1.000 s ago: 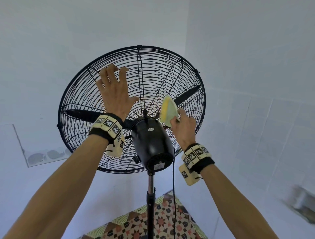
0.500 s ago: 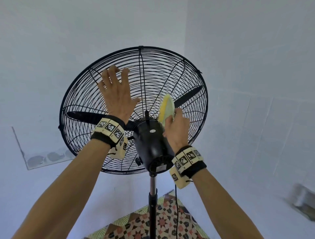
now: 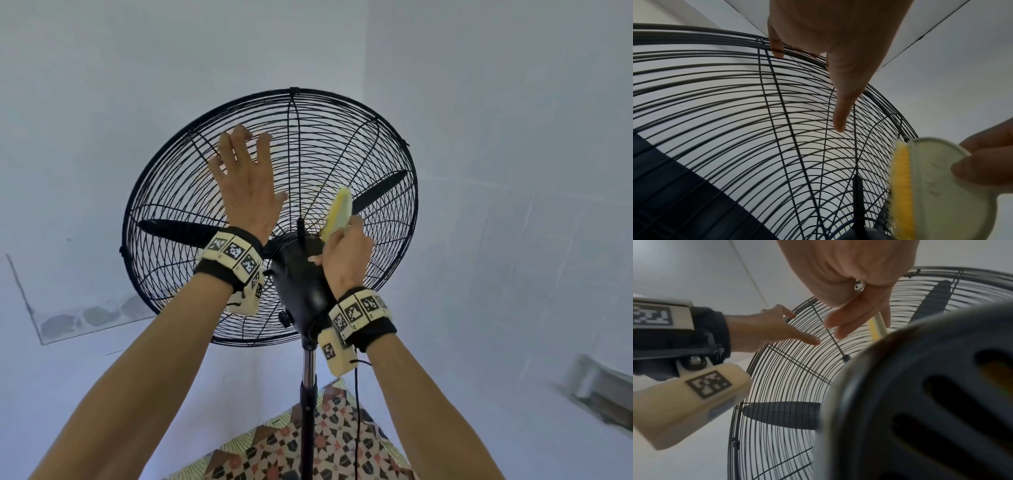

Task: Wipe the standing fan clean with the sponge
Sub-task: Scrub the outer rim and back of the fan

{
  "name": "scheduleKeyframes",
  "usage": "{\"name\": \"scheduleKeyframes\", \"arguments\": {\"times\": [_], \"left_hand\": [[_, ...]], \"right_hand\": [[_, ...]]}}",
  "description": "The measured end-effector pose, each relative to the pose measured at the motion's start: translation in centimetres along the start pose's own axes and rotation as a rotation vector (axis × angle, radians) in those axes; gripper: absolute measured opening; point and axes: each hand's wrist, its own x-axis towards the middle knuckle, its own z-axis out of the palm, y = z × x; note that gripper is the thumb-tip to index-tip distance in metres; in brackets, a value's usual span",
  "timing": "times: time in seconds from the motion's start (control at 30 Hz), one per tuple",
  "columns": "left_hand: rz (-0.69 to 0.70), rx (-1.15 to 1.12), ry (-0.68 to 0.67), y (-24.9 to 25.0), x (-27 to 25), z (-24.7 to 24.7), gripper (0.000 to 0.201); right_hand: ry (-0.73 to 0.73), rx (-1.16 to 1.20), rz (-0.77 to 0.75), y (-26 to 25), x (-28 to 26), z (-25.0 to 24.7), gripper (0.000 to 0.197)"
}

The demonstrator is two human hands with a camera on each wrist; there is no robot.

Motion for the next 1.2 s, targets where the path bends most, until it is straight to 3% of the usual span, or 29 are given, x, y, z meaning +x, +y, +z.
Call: {"name": "scheduleKeyframes", "arguments": {"times": [0.2,0.43,0.63,0.8,0.97,1.13,1.2], "left_hand": [[-0.005,0.016,-0.018,-0.2,0.3,0.3,0.097],[0.016,0.018,-0.005,-0.2,0.1,0.1,0.095],[-0.011,0.036,0.008,-0.5,0.4,0.6,0.092],[0.014,0.023,0.007,-0.3,0.1,0.5,0.092],[-0.032,0.050,-0.024,0.2,0.1,0.6,0.091],[-0.014,0.080,-0.003,0.2,0.0,0.3,0.091],[-0.022,0.089,-0.018,0.5,0.0,0.3,0.092]], "right_hand": [[-0.190,0.042,-0.132,-0.5,-0.8,1.1,0.024],[0.120,0.055,-0.004,-0.8,1.1,-0.3,0.024],[-0.098,0.109,-0.173,-2.1,0.4,1.0,0.031],[0.159,0.067,0.017,-1.6,1.7,0.9,0.022],[-0.112,0.064,-0.139,-2.9,0.7,1.4,0.021],[0.086,0.027,-0.030,-1.3,1.8,0.2,0.024],[0.096,0.014,-0.019,-0.9,1.8,0.3,0.025]]}}
